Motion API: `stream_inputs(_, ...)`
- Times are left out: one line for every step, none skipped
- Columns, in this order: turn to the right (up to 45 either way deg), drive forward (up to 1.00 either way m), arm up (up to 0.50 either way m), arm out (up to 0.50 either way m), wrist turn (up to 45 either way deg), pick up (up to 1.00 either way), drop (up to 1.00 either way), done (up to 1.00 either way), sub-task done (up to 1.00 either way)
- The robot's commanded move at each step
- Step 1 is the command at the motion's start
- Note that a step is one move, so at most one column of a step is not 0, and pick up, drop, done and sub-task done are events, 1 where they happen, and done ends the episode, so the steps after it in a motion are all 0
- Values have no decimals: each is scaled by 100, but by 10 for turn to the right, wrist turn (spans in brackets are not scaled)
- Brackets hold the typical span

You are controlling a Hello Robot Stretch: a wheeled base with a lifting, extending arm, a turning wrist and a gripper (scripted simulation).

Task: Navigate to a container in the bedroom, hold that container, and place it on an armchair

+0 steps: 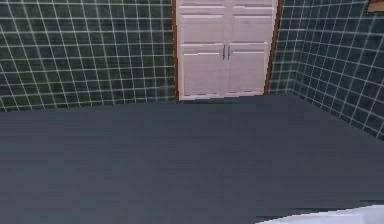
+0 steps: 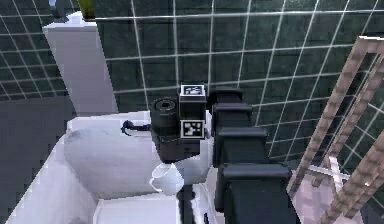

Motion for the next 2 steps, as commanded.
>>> stream_inputs(0,0,0,0,-450,0,0,0,0)
stream_inputs(0,0,0,0,-450,0,0,0,0)
